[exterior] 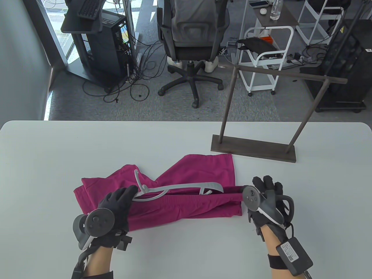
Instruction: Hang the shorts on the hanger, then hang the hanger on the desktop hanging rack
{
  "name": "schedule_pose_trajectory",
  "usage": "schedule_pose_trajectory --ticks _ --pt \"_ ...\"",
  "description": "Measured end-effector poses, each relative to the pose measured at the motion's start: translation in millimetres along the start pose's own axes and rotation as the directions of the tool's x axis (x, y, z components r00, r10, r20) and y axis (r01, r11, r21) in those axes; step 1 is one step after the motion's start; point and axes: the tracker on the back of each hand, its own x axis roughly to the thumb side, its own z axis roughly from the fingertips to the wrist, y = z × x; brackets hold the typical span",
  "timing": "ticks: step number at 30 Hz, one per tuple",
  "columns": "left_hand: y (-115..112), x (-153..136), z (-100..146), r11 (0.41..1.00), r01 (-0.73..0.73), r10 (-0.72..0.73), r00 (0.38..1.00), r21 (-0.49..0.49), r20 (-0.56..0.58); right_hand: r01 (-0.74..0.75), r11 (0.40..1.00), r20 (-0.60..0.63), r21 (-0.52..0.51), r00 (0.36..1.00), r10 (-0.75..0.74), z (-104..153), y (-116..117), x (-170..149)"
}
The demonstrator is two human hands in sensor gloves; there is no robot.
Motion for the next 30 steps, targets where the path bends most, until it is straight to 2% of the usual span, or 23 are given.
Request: schedule_pose_trajectory --ticks 2,8,18,30 --pt "-0.2 0.1 0.1 1.0 0.003 -0.003 1.0 -0.003 0.002 0.026 0.999 -0.027 -0.037 0.999 -0.027 2.8 -3.4 -12.7" --pt "-4.9 3.5 0.0 0.999 0.023 -0.022 1.0 -0.04 0.022 0.093 0.996 -0.059 -0.012 0.994 -0.094 2.8 -5.5 -28.4" --pt "-14.9 11.8 -1.3 0.997 0.047 -0.044 0.998 -0.061 0.037 0.065 0.996 0.043 -0.058 0.997 -0.063 9.0 -22.2 1.3" --pt "-24.2 23.1 0.7 0.994 0.089 -0.085 0.994 -0.066 0.07 0.004 0.997 0.127 -0.083 0.992 0.006 15.4 -20.7 33.3"
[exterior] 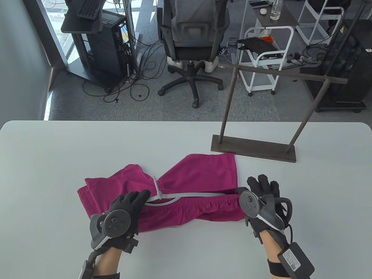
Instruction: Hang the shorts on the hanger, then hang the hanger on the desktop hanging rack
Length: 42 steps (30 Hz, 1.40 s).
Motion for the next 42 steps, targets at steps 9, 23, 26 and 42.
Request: schedule_pose_trajectory --ticks 9,23,26,42 --pt "-6.1 11.0 1.5 1.0 0.003 -0.003 0.999 -0.002 0.032 0.019 1.0 0.061 -0.005 0.998 -0.019 0.2 7.0 14.3" --pt "-6.4 11.7 3.6 1.0 -0.018 0.018 0.999 0.006 0.033 0.274 0.962 0.12 -0.012 0.955 -0.271 1.8 8.1 6.1" --pt "-4.3 10.9 4.0 0.999 -0.029 0.028 0.999 0.018 0.033 0.377 0.926 0.068 0.013 0.924 -0.377 1.6 8.7 -6.9" --pt "-0.1 14.1 6.9 0.998 -0.057 0.054 0.996 0.027 0.075 0.64 0.703 0.01 0.31 0.738 -0.675 -7.1 50.3 17.5"
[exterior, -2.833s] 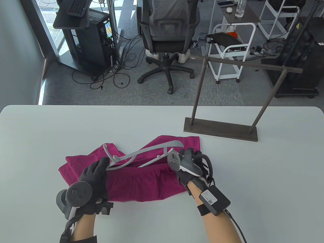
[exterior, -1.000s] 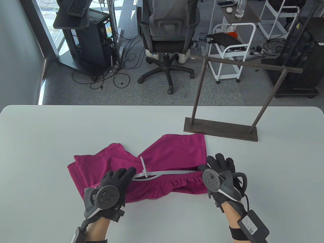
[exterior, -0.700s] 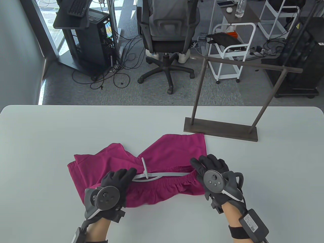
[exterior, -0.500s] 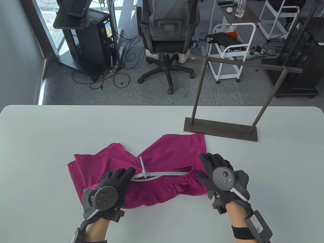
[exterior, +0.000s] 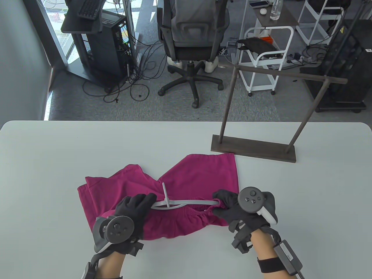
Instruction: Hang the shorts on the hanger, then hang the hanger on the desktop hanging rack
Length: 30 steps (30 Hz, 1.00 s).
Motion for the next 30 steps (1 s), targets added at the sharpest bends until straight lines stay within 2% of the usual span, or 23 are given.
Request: schedule_pose_trajectory --ticks 9,18,23,27,30 --pt "3.9 -3.5 -0.3 1.0 0.003 -0.003 1.0 0.001 -0.008 0.162 0.987 0.012 -0.001 0.987 -0.162 -1.4 -4.1 -1.7" --pt "13.2 -12.3 -0.3 0.999 -0.032 0.034 0.998 0.037 -0.045 0.174 0.981 0.047 -0.087 0.984 -0.17 1.3 -30.2 5.4" --pt "26.2 -13.5 2.0 0.993 -0.012 0.018 0.999 0.12 -0.043 0.159 0.97 0.034 -0.183 0.987 -0.156 -0.2 -63.8 13.7" --pt "35.2 -17.9 3.8 0.984 -0.024 0.037 0.997 0.178 -0.071 0.154 0.949 0.014 -0.274 0.988 -0.156 -1.7 -106.5 22.8" --pt "34.9 -19.2 3.8 0.986 -0.024 0.038 0.996 0.166 -0.08 0.142 0.928 0.011 -0.344 0.989 -0.147 -0.8 -140.3 34.9"
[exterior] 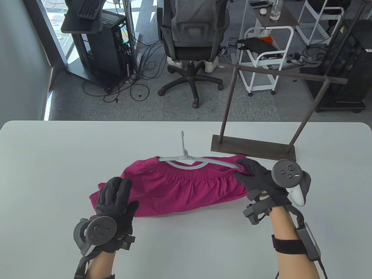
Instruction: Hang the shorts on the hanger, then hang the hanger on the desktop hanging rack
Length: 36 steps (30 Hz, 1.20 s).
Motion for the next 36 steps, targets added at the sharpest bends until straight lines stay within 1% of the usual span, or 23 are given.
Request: schedule_pose_trajectory --ticks 3,8,12,19,22,25,30,36 --pt "-4.4 -0.2 0.0 0.999 0.01 -0.01 1.0 -0.038 -0.002 -0.018 0.997 -0.002 -0.076 1.0 0.018 -11.9 -36.1 23.1" --pt "-10.9 -3.3 -0.4 0.996 0.026 -0.028 0.999 -0.09 -0.025 -0.031 0.983 -0.014 -0.183 0.999 0.029 -28.3 -81.4 51.9" --pt "-12.7 -7.1 -0.5 0.994 0.03 -0.035 0.998 -0.105 -0.045 -0.035 0.969 -0.031 -0.244 0.999 0.028 -42.0 -111.2 70.7" --pt "-14.7 -7.2 -0.4 0.989 0.053 -0.06 0.997 -0.139 -0.048 -0.018 0.953 -0.076 -0.304 0.997 -0.005 -61.4 -146.7 82.0" --pt "-15.4 -7.2 -0.9 0.987 0.062 -0.07 0.996 -0.148 -0.049 0.014 0.949 -0.097 -0.315 0.994 -0.047 -69.9 -155.7 77.2" --pt "-15.9 -7.3 -1.3 0.985 0.066 -0.075 0.996 -0.158 -0.051 0.018 0.948 -0.119 -0.316 0.991 -0.058 -76.2 -158.6 70.3" --pt "-16.0 -7.0 -2.1 0.984 0.073 -0.083 0.995 -0.163 -0.053 0.035 0.95 -0.168 -0.31 0.982 -0.091 -87.1 -154.7 52.9" --pt "-17.0 -6.8 -3.0 0.979 0.08 -0.092 0.994 -0.189 -0.054 0.013 0.958 -0.228 -0.287 0.97 -0.081 -98.7 -144.1 31.7"
